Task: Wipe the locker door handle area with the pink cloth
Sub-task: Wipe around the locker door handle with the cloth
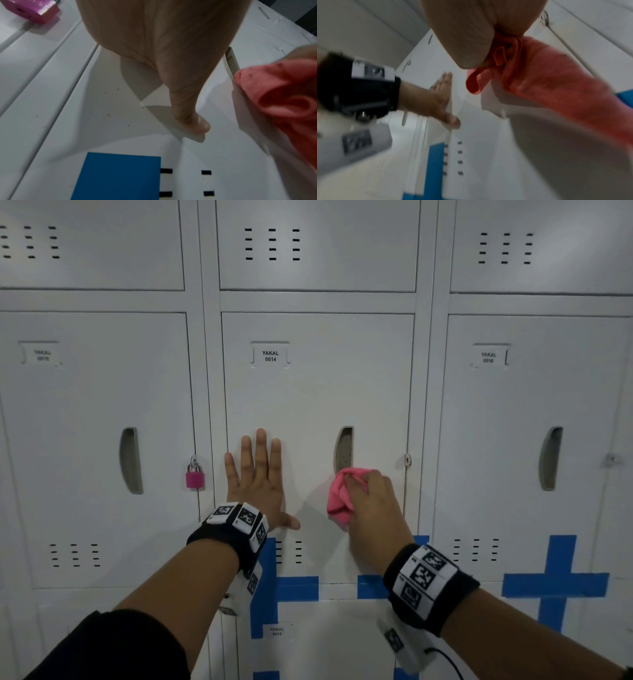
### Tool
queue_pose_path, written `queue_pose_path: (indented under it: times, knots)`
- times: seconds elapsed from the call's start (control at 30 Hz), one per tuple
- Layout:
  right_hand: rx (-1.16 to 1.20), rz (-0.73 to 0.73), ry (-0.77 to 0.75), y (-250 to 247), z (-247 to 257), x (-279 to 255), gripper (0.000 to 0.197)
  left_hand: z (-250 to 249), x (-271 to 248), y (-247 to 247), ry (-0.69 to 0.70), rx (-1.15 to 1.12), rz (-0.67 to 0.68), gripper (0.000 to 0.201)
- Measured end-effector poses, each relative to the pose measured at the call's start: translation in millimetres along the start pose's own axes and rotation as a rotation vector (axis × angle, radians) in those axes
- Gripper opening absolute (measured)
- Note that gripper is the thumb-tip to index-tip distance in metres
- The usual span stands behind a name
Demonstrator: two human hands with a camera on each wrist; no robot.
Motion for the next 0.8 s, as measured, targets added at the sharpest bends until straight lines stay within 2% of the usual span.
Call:
queue_pose_path:
  times: [0.1,0.17,0.27,0.37,0.47,0.63,0.8]
  knots:
    - [0.102,-0.109,0.021,-32.7,15.0,25.6,0.059,-0.3,-0.3,-1.1,-0.02,-0.003,0.005,0.158]
    - [0.175,-0.12,0.103,-35.6,13.4,44.8,0.059,-1.7,-1.3,-1.9,-0.026,-0.004,0.009,0.158]
    - [0.151,-0.075,0.202,-24.8,9.5,60.2,0.047,-2.0,-1.6,-2.6,-0.031,-0.001,0.015,0.158]
    - [0.159,-0.087,0.248,-16.6,9.8,60.4,0.051,-1.6,-1.1,-2.6,-0.019,-0.003,0.016,0.158]
    - [0.017,-0.127,0.222,-8.5,8.3,54.7,0.055,-1.8,-1.8,-1.7,-0.009,-0.001,0.019,0.158]
    - [-0.143,-0.016,0.25,-5.4,8.9,54.2,0.062,-2.2,-1.2,-1.5,-0.018,0.016,0.026,0.156]
    - [-0.173,0.107,0.297,-5.9,5.0,57.3,0.043,-2.2,-1.0,-0.3,-0.009,0.011,0.017,0.156]
Point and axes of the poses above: each hand's wrist, its own x-axis towards the middle knuckle, its own y-axis out of the palm, z = x × y, the point moved 5 cm from there along x, towards the middle knuckle, and after that the axes turned 9 degrees about -y, right-handed, at the moved point
